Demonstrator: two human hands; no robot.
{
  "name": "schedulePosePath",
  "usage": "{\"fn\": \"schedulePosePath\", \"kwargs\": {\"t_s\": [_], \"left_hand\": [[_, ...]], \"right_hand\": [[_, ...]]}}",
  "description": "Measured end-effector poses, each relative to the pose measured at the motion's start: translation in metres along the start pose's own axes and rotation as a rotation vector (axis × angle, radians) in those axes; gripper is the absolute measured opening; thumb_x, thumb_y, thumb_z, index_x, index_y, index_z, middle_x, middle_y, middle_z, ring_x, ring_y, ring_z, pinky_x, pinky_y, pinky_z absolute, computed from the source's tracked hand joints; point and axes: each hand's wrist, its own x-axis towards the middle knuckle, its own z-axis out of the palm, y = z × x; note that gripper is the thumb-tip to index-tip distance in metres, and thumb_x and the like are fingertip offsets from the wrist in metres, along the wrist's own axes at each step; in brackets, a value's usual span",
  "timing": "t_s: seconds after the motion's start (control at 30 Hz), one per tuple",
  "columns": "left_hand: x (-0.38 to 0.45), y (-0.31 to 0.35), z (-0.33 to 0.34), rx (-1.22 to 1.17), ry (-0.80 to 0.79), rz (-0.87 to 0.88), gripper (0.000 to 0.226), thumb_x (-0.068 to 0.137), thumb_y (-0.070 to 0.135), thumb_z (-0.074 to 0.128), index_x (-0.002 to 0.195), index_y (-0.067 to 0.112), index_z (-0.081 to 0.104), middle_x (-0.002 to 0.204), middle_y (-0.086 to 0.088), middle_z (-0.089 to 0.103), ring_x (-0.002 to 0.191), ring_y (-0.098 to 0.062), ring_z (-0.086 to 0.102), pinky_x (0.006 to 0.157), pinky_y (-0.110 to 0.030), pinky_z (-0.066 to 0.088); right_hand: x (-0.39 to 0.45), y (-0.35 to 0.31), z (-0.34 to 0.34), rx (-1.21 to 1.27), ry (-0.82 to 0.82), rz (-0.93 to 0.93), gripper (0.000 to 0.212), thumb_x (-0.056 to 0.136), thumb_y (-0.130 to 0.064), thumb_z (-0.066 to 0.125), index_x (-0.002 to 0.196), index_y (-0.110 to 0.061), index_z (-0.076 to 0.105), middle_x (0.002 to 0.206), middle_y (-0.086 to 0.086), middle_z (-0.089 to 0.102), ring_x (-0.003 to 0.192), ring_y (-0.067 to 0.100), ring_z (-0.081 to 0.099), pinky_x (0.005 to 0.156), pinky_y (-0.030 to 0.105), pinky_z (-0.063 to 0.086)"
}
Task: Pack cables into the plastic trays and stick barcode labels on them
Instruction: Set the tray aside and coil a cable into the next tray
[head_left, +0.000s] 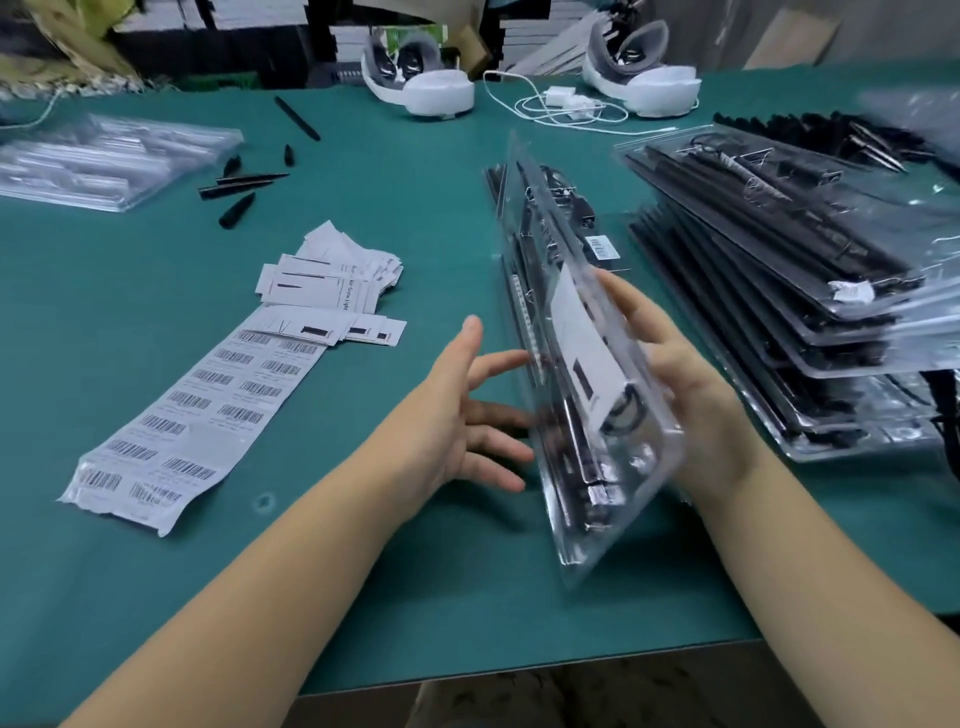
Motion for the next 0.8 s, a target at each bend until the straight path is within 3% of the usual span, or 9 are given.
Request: {"fn": "schedulePosePath", "kwargs": {"t_s": [0.07,0.17,0.27,0.33,0.43,0.53,0.63,0.7,0.8], "left_hand": [[0.000,0.002,-0.001,-0.007,0.053,0.024,0.079,0.055,0.079,0.043,0.113,0.031,0.066,0.123,-0.018,0.057,0.070,-0.023,0.063,0.051,-0.032,0.053],[0.000,0.008,-0.010,-0.031,0.098,0.068,0.082,0.070,0.076,0.038,0.111,0.012,0.069,0.126,-0.017,0.056,0.081,-0.032,0.065,0.056,-0.037,0.056],[-0.007,0.018,-0.020,-0.056,0.056,0.105,0.094,0.069,0.080,0.033,0.124,0.008,0.059,0.120,-0.019,0.064,0.098,-0.039,0.067,0.078,-0.050,0.058],[-0.013,0.025,-0.027,-0.056,0.099,0.174,0.084,0.068,0.077,0.044,0.116,0.009,0.061,0.102,-0.013,0.072,0.086,-0.029,0.071,0.063,-0.038,0.060],[-0.019,0.033,-0.036,0.038,0.182,0.232,0.036,0.076,0.031,0.063,0.102,0.006,0.064,0.081,-0.007,0.073,0.068,-0.016,0.071,0.056,-0.027,0.056],[-0.018,0.035,-0.042,-0.007,0.222,0.243,0.027,0.079,0.004,0.053,0.104,-0.003,0.059,0.092,-0.011,0.074,0.069,-0.019,0.072,0.052,-0.026,0.056],[-0.021,0.037,-0.037,-0.086,0.205,0.279,0.028,0.089,0.006,0.044,0.114,0.003,0.058,0.088,-0.007,0.075,0.069,-0.019,0.073,0.052,-0.025,0.056],[-0.020,0.033,-0.031,-0.053,0.219,0.294,0.026,0.090,0.009,0.047,0.112,0.004,0.060,0.081,-0.007,0.075,0.065,-0.018,0.072,0.053,-0.026,0.057],[-0.009,0.019,-0.026,0.287,0.269,0.249,0.034,0.087,0.029,0.060,0.102,-0.001,0.066,0.094,-0.015,0.072,0.082,-0.027,0.069,0.083,-0.045,0.054]], "right_hand": [[0.000,0.004,0.000,-0.100,-0.043,-0.005,0.057,0.076,-0.011,0.047,0.131,-0.029,0.046,0.142,-0.003,0.049,0.134,0.023,0.040,0.111,0.050,0.029],[-0.001,0.014,0.000,-0.259,-0.177,-0.020,0.061,0.080,-0.019,0.054,0.137,-0.038,0.041,0.146,-0.012,0.043,0.139,0.012,0.033,0.112,0.040,0.030],[-0.001,0.019,0.004,-0.344,-0.229,0.041,0.059,0.080,-0.031,0.056,0.133,-0.051,0.042,0.145,-0.016,0.042,0.138,0.008,0.032,0.111,0.037,0.028],[0.001,0.020,0.005,-0.376,-0.136,0.049,0.052,0.076,-0.036,0.057,0.124,-0.055,0.050,0.138,-0.021,0.049,0.132,0.002,0.040,0.105,0.023,0.036],[0.005,0.023,0.001,-0.430,0.086,0.093,0.041,0.081,-0.029,0.063,0.117,-0.048,0.054,0.127,-0.019,0.057,0.118,-0.004,0.051,0.097,0.013,0.042],[0.007,0.024,0.000,-0.501,0.254,0.186,0.034,0.090,-0.022,0.059,0.121,-0.035,0.052,0.118,-0.013,0.059,0.104,0.002,0.060,0.095,0.022,0.046],[0.009,0.022,-0.002,-0.343,0.222,0.296,0.044,0.091,-0.036,0.057,0.131,-0.021,0.050,0.109,-0.001,0.066,0.084,0.010,0.068,0.075,0.025,0.055],[0.009,0.019,-0.004,-0.128,0.156,0.331,0.049,0.086,-0.046,0.058,0.124,-0.017,0.059,0.108,0.012,0.069,0.087,0.021,0.068,0.078,0.038,0.056],[0.008,0.020,-0.011,-0.227,0.200,0.261,0.028,0.084,-0.031,0.065,0.109,-0.017,0.064,0.099,0.001,0.074,0.089,0.015,0.070,0.077,0.033,0.053]]}}
